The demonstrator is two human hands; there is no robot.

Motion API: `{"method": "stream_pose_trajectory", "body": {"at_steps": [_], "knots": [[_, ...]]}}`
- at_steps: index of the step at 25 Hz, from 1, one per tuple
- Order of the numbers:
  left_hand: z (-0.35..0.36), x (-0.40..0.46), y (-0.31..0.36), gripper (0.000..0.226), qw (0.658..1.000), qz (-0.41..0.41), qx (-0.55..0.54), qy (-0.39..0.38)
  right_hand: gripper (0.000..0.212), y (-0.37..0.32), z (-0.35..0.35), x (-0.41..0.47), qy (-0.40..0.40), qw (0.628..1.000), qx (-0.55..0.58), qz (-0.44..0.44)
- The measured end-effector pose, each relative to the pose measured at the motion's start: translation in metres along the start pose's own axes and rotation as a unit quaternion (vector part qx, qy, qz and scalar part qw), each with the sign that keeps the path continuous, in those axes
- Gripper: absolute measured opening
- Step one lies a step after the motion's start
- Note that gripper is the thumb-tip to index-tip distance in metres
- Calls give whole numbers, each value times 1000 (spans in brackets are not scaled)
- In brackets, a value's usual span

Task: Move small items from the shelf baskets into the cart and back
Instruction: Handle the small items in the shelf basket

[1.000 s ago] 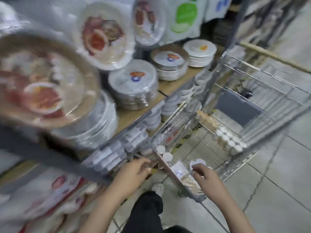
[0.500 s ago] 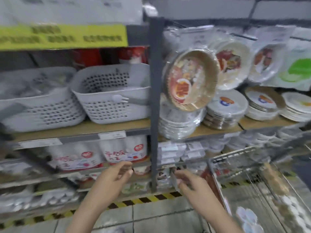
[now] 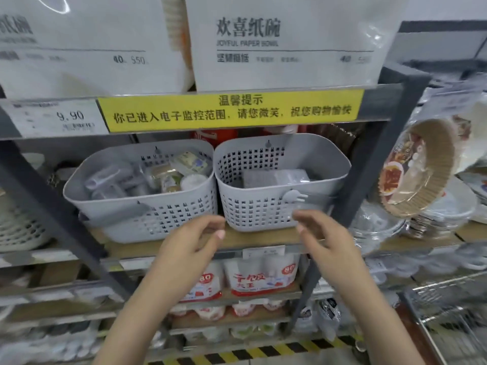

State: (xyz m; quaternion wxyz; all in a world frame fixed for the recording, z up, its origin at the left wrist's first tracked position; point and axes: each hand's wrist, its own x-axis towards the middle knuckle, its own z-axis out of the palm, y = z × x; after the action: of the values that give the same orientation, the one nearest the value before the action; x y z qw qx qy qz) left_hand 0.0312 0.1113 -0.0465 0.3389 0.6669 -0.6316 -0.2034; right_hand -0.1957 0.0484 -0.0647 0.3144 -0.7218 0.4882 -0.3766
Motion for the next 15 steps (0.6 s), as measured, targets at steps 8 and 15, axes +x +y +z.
{"method": "stream_pose_trajectory", "body": {"at_steps": [8, 15], "knots": [[20, 99, 16, 32, 963, 163, 216, 1, 21, 13, -3, 72, 146, 964, -215, -65], [27, 108, 3, 40, 936, 244, 248, 57, 29, 30, -13, 81, 117, 938, -300, -131]]}}
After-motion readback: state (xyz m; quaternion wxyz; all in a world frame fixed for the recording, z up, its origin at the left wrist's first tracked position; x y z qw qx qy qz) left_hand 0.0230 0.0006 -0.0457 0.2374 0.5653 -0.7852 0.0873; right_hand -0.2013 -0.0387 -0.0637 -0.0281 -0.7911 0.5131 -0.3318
